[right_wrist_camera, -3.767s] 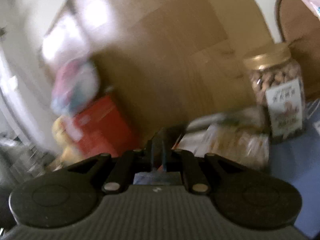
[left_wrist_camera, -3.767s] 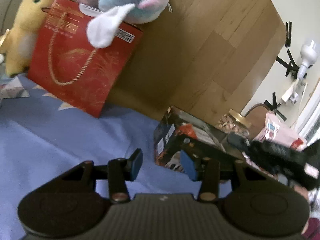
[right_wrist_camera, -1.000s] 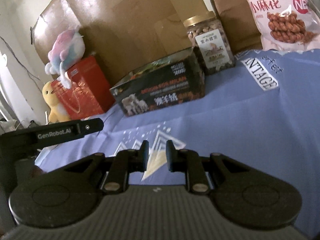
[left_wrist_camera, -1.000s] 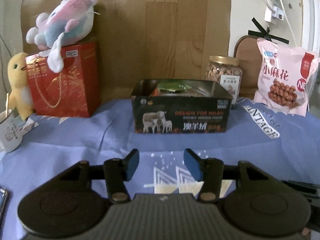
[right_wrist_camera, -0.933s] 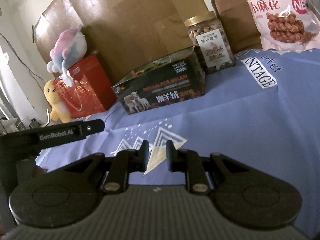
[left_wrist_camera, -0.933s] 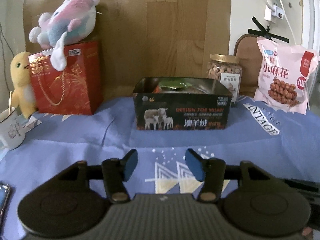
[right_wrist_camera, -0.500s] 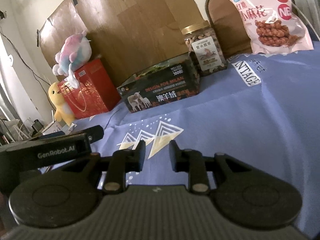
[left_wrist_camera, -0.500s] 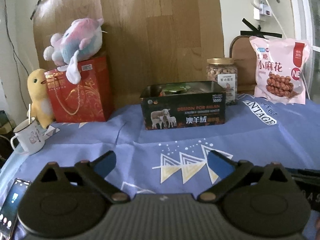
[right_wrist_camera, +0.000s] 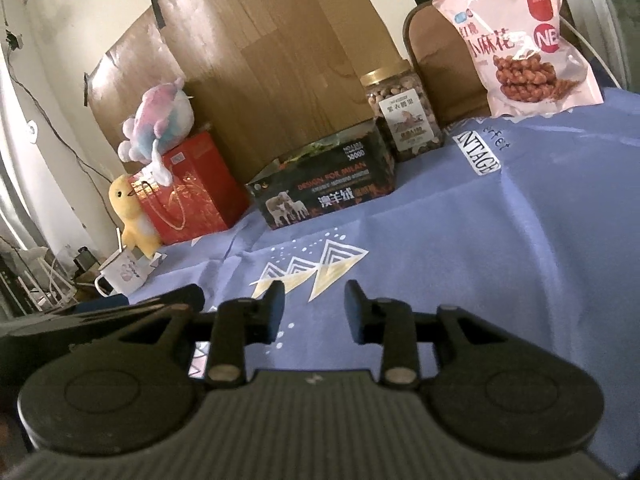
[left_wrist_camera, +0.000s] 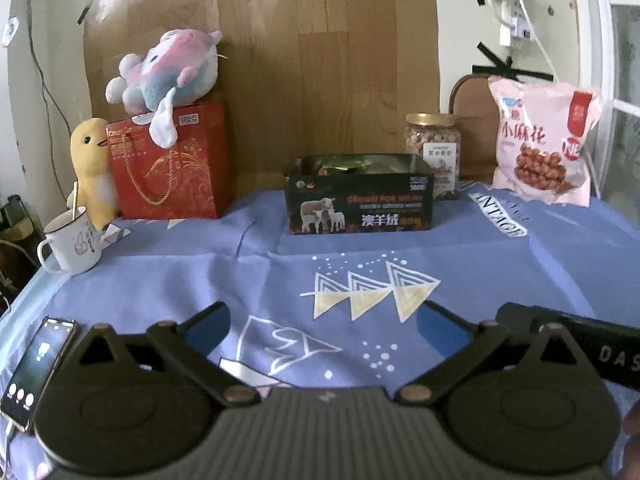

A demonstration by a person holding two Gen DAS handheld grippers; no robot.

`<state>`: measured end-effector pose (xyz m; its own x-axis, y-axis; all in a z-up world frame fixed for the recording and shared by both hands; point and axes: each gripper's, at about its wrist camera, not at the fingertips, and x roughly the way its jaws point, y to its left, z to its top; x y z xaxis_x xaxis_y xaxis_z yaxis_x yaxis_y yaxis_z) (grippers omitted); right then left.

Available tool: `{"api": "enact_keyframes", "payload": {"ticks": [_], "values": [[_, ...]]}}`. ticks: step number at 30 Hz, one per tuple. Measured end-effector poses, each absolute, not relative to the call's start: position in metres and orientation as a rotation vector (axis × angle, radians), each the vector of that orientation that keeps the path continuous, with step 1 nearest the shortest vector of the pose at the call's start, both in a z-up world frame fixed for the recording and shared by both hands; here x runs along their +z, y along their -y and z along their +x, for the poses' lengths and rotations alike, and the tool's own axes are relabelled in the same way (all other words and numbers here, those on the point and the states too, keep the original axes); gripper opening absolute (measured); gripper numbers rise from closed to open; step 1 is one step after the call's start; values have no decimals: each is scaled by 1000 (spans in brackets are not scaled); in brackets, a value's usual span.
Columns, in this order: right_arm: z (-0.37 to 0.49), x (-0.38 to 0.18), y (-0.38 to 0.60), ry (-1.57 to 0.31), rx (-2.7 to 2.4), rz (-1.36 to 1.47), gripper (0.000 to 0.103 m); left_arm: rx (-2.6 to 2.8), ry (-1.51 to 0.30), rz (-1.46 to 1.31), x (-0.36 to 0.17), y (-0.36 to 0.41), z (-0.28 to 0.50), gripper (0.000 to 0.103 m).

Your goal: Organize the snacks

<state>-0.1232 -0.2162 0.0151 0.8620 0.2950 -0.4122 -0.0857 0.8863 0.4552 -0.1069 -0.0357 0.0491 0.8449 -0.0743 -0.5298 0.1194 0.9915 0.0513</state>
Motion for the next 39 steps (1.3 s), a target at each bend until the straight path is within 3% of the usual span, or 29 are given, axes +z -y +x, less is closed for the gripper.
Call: {"api": "enact_keyframes", "payload": {"ticks": [39], "values": [[-145, 25, 212, -437, 187, 422, 42, 10, -418, 265, 55, 48, -133, 103]]}}
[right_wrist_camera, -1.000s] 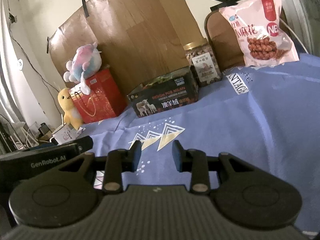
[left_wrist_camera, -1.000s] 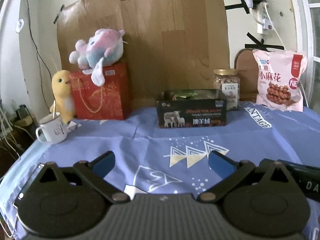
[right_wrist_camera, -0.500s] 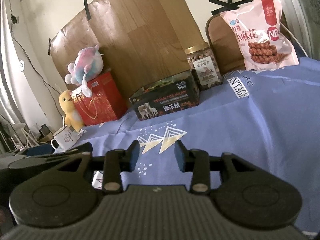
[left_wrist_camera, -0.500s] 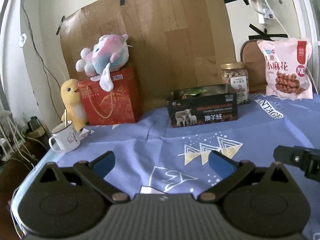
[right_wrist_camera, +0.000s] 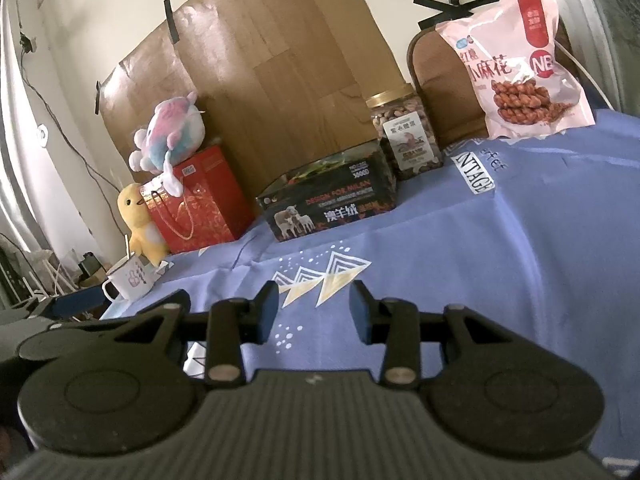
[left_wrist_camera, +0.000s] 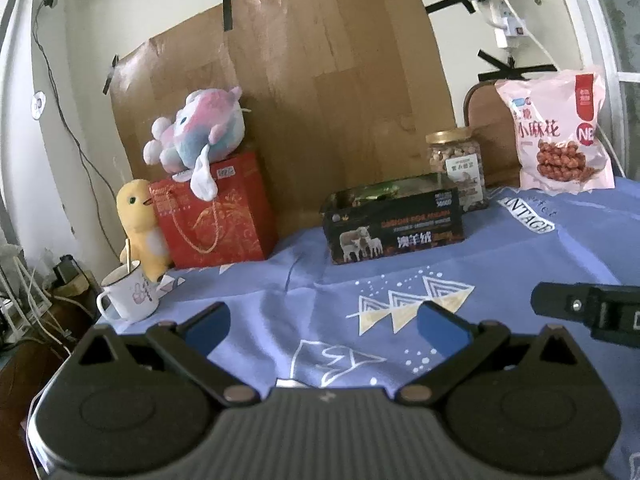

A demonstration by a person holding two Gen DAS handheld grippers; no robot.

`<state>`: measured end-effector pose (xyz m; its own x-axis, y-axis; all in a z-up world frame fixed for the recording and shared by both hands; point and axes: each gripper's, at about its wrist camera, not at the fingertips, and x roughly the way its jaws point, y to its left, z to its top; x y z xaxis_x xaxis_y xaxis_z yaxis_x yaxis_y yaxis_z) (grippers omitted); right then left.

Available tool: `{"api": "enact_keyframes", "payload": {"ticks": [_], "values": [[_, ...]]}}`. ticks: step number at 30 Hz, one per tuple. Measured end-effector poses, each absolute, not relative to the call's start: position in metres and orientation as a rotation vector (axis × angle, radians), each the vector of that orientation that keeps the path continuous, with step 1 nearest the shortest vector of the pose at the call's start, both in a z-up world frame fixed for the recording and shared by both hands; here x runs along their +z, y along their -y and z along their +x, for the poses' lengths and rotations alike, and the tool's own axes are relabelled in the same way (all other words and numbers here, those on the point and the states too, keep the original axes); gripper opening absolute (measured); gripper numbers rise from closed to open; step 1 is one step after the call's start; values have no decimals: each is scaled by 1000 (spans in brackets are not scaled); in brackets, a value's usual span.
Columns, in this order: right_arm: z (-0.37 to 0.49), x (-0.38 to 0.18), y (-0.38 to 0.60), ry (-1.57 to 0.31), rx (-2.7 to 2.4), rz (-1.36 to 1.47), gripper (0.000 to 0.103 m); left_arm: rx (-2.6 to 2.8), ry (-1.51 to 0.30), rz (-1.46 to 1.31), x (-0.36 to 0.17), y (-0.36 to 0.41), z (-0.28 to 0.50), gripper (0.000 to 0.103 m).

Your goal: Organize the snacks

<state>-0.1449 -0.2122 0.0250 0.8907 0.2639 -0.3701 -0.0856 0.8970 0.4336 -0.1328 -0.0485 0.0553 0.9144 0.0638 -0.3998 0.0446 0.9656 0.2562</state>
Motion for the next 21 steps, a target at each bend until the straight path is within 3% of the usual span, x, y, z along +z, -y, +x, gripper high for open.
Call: {"api": "enact_keyframes", "payload": {"ticks": [21], "values": [[-147, 27, 212, -431, 188, 426, 42, -17, -439, 269, 57, 54, -136, 103]]}}
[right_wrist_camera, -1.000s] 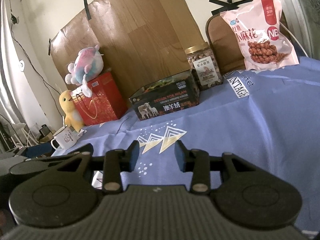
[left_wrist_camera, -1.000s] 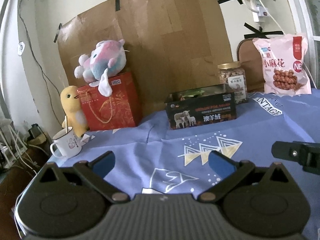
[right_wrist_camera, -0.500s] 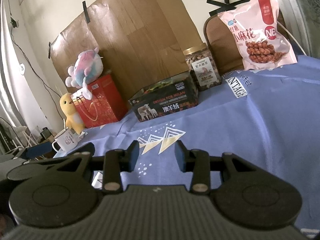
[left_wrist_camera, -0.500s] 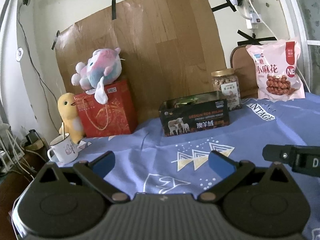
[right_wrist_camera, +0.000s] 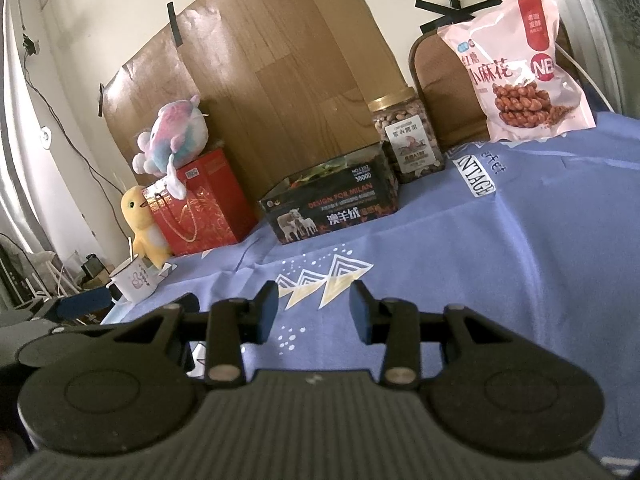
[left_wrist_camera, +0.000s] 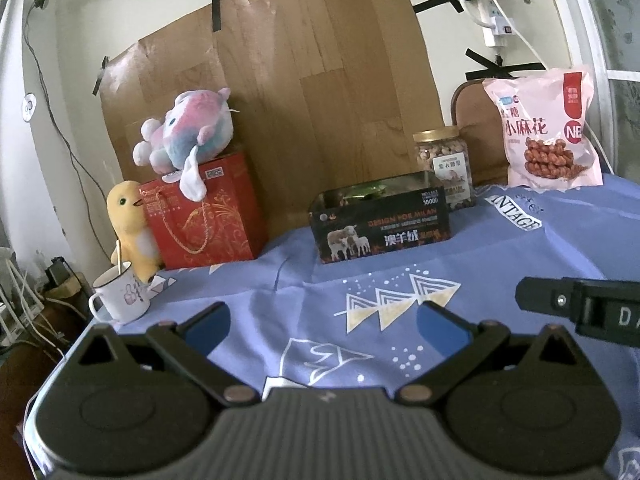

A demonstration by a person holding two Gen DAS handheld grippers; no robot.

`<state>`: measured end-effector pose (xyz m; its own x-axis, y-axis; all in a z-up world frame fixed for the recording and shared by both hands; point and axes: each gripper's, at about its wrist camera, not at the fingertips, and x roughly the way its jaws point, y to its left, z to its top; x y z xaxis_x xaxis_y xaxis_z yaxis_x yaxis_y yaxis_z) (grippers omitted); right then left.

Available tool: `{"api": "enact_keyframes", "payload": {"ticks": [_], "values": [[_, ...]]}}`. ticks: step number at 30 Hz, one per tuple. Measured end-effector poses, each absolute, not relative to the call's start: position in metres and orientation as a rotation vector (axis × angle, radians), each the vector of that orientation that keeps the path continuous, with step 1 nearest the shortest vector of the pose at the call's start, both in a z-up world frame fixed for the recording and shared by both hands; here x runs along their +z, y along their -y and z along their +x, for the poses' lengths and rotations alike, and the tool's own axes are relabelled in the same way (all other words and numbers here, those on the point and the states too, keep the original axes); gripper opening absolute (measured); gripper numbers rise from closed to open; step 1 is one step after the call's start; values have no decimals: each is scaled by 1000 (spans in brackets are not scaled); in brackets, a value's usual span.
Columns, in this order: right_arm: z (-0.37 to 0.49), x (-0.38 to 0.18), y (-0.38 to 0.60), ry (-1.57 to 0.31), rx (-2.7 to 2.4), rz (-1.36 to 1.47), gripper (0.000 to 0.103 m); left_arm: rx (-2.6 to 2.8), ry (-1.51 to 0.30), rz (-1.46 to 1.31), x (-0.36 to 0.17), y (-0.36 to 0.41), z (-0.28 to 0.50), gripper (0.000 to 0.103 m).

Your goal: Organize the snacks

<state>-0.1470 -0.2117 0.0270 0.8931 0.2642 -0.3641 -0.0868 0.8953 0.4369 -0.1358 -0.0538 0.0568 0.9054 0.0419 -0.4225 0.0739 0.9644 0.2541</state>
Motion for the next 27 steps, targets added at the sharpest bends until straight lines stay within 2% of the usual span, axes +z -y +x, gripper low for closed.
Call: {"api": "enact_keyframes", "payload": {"ticks": [27], "values": [[-148, 29, 213, -421, 162, 398, 49, -97, -544, 176, 54, 48, -130, 103]]}}
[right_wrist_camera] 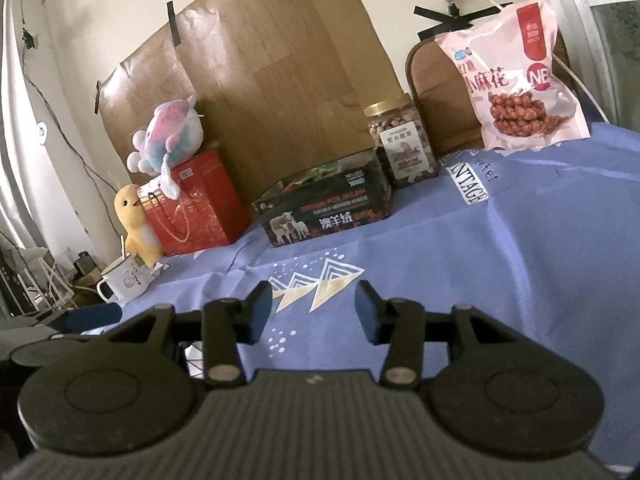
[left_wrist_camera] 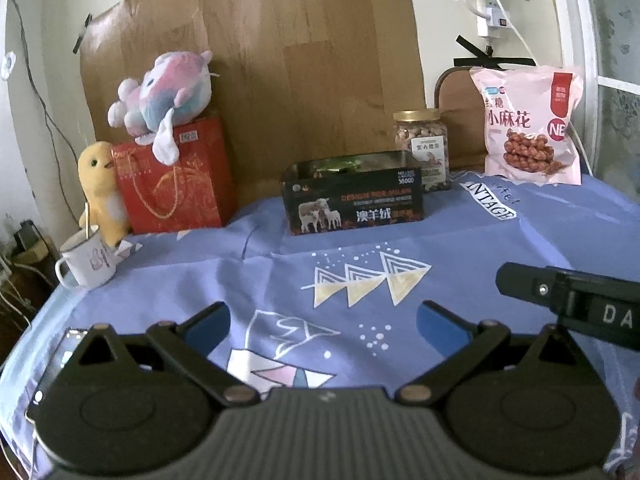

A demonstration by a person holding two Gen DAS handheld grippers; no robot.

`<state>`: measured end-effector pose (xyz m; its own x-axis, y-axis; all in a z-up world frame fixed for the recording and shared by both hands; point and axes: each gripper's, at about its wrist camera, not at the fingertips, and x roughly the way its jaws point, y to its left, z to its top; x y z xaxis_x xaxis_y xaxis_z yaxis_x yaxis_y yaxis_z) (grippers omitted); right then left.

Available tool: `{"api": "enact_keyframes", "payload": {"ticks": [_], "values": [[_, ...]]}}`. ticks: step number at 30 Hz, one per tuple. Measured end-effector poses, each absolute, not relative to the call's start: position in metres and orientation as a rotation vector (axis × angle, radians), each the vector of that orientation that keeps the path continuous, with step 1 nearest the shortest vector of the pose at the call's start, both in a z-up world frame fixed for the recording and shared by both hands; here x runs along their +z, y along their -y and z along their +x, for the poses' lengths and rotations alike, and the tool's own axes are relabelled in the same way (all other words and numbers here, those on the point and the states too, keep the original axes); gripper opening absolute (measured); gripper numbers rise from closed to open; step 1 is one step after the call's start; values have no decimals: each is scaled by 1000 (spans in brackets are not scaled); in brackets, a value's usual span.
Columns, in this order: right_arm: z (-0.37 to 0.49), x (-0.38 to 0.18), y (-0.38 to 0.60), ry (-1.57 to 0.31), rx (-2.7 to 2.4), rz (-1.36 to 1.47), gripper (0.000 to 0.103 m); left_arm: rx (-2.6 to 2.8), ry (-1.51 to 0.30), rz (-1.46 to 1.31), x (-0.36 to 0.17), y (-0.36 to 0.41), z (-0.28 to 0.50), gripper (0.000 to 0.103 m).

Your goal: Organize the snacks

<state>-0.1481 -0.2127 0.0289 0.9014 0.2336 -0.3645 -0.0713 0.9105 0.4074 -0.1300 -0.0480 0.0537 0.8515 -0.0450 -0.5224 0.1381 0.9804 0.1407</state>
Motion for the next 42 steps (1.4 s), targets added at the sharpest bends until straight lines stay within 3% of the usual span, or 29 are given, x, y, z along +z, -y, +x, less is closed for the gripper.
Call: {"api": "enact_keyframes", "payload": {"ticks": [42], "values": [[-152, 30, 220, -400, 138, 398, 49, -143, -634, 60, 24, 34, -213, 103]]}}
